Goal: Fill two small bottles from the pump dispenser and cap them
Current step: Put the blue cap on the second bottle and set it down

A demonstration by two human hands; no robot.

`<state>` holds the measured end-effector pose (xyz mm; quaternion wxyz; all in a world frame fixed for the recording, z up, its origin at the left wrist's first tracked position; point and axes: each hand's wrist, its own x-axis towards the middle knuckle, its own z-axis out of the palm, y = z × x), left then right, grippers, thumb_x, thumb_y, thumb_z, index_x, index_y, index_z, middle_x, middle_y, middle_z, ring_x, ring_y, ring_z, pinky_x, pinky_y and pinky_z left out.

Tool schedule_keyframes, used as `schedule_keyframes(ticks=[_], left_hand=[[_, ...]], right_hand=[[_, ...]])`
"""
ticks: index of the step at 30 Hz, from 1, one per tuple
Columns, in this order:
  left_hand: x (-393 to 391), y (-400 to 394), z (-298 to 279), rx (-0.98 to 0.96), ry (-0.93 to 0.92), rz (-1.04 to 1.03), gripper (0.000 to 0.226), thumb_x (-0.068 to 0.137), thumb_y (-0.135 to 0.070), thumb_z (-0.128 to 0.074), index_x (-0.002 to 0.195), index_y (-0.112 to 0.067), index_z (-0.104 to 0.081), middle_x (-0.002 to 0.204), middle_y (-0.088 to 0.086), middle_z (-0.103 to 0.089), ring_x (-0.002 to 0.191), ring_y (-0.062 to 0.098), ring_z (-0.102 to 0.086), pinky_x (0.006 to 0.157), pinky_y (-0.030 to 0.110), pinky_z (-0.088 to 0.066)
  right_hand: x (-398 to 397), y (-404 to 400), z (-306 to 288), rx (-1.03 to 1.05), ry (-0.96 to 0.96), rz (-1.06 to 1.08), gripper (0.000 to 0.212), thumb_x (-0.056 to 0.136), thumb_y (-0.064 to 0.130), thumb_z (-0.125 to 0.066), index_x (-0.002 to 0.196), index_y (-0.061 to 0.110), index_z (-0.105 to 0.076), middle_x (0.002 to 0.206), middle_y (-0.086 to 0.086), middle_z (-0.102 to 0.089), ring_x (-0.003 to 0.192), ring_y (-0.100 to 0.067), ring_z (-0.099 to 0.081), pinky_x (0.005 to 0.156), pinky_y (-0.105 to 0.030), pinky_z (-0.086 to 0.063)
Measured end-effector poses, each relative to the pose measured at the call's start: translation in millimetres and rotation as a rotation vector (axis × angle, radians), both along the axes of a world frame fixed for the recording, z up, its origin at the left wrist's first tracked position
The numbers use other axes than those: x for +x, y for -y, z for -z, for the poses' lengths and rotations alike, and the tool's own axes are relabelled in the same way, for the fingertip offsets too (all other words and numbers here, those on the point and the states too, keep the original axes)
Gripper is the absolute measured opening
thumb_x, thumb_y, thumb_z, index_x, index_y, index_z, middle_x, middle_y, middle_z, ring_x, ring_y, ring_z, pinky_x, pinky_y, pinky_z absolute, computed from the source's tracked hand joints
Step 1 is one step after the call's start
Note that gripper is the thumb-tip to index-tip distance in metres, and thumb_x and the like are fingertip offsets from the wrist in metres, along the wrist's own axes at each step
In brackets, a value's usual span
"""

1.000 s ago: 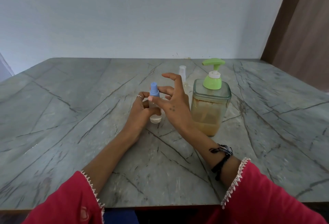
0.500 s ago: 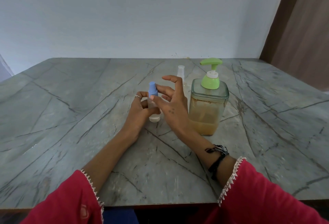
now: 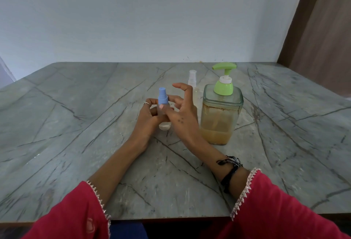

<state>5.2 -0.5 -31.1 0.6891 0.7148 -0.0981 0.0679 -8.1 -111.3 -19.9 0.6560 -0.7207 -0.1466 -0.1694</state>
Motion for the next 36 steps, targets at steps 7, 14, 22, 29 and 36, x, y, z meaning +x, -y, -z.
schedule_keyframes(ticks=[7, 14, 22, 29, 36], left_hand=[[1, 3, 0, 0.036, 0.054, 0.018, 0.023, 0.083, 0.004, -0.059, 0.098, -0.011, -0.05, 0.075, -0.008, -0.072, 0.072, 0.008, -0.068, 0.061, 0.019, -0.052], [2, -4, 0, -0.001, -0.028, 0.035, 0.047, 0.07, -0.003, -0.071, 0.111, -0.005, -0.049, 0.093, 0.017, -0.071, 0.085, 0.033, -0.068, 0.079, 0.043, -0.054], [0, 1, -2, 0.036, 0.032, -0.047, 0.041, 0.072, 0.001, -0.073, 0.107, 0.001, -0.051, 0.089, 0.014, -0.072, 0.082, 0.027, -0.07, 0.078, 0.041, -0.055], [-1, 1, 1, 0.11, 0.091, -0.076, 0.038, 0.073, -0.009, -0.075, 0.104, -0.008, -0.054, 0.098, 0.005, -0.069, 0.091, 0.015, -0.067, 0.08, 0.029, -0.052], [3, -3, 5, 0.356, 0.099, -0.218, 0.046, 0.069, -0.011, -0.079, 0.104, -0.014, -0.05, 0.099, 0.003, -0.061, 0.087, 0.015, -0.057, 0.065, 0.014, -0.043]], right_hand=[[0, -4, 0, -0.039, 0.022, 0.098, 0.054, 0.08, 0.021, -0.075, 0.113, 0.032, -0.034, 0.105, -0.002, -0.063, 0.091, -0.008, -0.059, 0.068, -0.004, -0.041], [5, 4, -5, 0.036, -0.022, 0.011, 0.041, 0.089, 0.017, -0.065, 0.115, 0.034, -0.039, 0.093, 0.018, -0.064, 0.073, 0.003, -0.063, 0.067, -0.014, -0.048], [11, -2, -3, -0.019, -0.017, 0.097, 0.035, 0.088, 0.018, -0.064, 0.095, 0.033, -0.033, 0.109, -0.005, -0.063, 0.098, -0.019, -0.063, 0.083, -0.038, -0.051], [10, 1, -1, 0.003, -0.027, 0.086, 0.035, 0.088, 0.024, -0.067, 0.109, 0.028, -0.04, 0.114, 0.003, -0.065, 0.099, -0.015, -0.062, 0.08, -0.024, -0.049], [12, 0, 11, -0.165, -0.189, 0.113, 0.051, 0.083, 0.024, -0.071, 0.126, 0.022, -0.043, 0.124, 0.002, -0.046, 0.104, -0.012, -0.05, 0.079, -0.022, -0.043]])
